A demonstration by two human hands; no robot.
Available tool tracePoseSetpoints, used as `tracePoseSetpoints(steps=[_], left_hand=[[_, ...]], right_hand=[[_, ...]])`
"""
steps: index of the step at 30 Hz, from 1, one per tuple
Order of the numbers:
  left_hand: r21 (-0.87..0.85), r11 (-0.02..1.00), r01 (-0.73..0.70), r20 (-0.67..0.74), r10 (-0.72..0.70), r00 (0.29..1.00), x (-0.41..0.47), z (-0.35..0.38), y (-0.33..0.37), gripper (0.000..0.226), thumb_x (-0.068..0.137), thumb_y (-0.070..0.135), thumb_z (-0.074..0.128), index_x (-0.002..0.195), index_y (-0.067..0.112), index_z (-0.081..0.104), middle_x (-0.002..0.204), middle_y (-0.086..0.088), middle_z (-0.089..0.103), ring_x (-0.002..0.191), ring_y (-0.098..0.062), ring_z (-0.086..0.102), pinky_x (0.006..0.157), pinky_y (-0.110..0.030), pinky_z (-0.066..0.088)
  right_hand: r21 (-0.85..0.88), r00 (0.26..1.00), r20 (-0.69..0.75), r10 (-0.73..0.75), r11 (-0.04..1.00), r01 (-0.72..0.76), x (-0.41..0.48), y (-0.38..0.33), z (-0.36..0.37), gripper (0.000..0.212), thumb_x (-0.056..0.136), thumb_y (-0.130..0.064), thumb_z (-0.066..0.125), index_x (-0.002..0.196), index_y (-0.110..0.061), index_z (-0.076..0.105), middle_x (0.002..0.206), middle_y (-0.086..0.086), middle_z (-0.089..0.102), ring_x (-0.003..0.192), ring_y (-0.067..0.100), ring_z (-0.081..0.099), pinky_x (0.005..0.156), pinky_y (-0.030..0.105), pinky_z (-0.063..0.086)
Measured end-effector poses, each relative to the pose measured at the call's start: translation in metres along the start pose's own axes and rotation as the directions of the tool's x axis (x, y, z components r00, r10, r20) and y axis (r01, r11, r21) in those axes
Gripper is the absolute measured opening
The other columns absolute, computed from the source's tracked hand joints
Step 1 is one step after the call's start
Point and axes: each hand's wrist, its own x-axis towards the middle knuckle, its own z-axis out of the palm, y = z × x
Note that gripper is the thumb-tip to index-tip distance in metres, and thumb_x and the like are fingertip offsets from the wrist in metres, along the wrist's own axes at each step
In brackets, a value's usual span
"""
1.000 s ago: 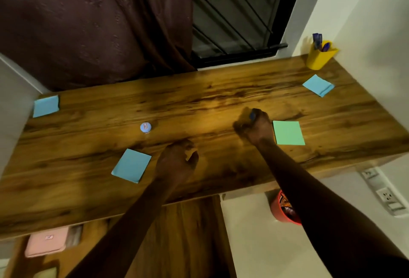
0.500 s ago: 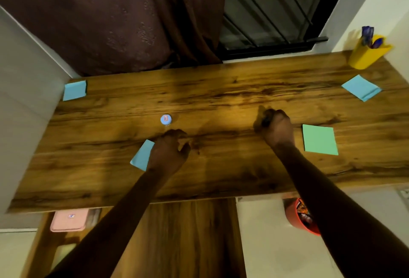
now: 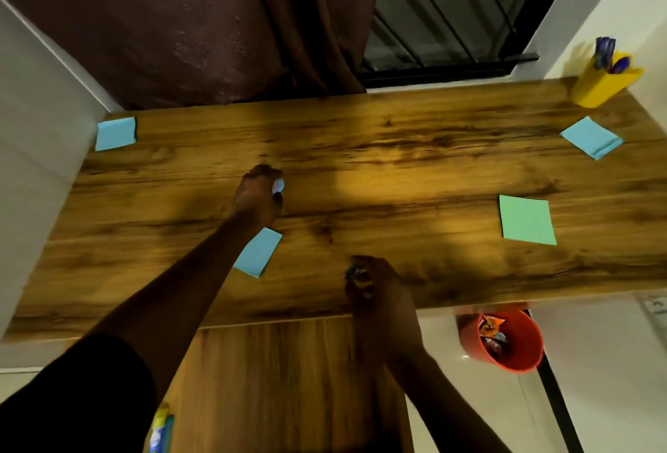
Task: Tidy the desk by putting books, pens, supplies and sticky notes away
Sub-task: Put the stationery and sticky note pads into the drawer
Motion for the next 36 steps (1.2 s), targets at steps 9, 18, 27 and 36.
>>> tracePoseSetpoints(steps=[9,18,27,36], left_hand=[[-0.016,0.989,-0.147,-0.077,0.145,0.986,-0.051,-0.044,-0.019,0.039,0.084,0.018,0.074,0.122,0.011,0.067,0.119,-0.012,0.065,0.101,-0.028,0.066,0.088,-0.027,0.047],[-0.175,0.979,-0.106,-0.112,0.087,0.99,-0.237,-0.115,-0.069,0.034,0.081,0.022,0.079,0.113,0.016,0.07,0.109,0.003,0.07,0.09,-0.01,0.068,0.08,-0.027,0.057],[-0.06,0.975,0.215,0.209,-0.199,0.958,-0.344,-0.09,-0.169,0.047,0.083,0.028,0.08,0.126,0.025,0.062,0.119,0.007,0.068,0.104,-0.009,0.068,0.087,-0.031,0.059],[0.052,0.96,0.275,0.186,-0.28,0.942,-0.348,-0.072,-0.201,0.032,0.093,0.024,0.067,0.124,0.026,0.064,0.114,0.002,0.072,0.096,-0.018,0.072,0.073,-0.024,0.054]], right_hand=[[-0.027,0.992,0.082,-0.095,0.995,0.098,-0.046,-0.038,0.045,0.036,0.093,-0.028,0.073,0.127,-0.024,0.063,0.114,-0.017,0.069,0.095,-0.002,0.067,0.079,0.011,0.056],[-0.016,0.952,0.303,-0.035,0.999,0.041,-0.082,-0.069,0.115,0.031,0.091,-0.02,0.072,0.121,-0.024,0.066,0.113,-0.013,0.068,0.102,0.001,0.065,0.085,0.021,0.056],[-0.126,0.892,0.451,0.01,0.991,0.053,-0.107,-0.09,0.195,0.039,0.091,-0.021,0.074,0.128,-0.029,0.065,0.121,-0.013,0.064,0.099,0.002,0.064,0.082,0.012,0.052],[-0.322,0.853,0.518,0.071,0.939,0.118,-0.098,-0.09,0.277,0.047,0.088,-0.023,0.072,0.134,-0.019,0.063,0.132,0.001,0.065,0.117,0.019,0.064,0.097,0.026,0.051]])
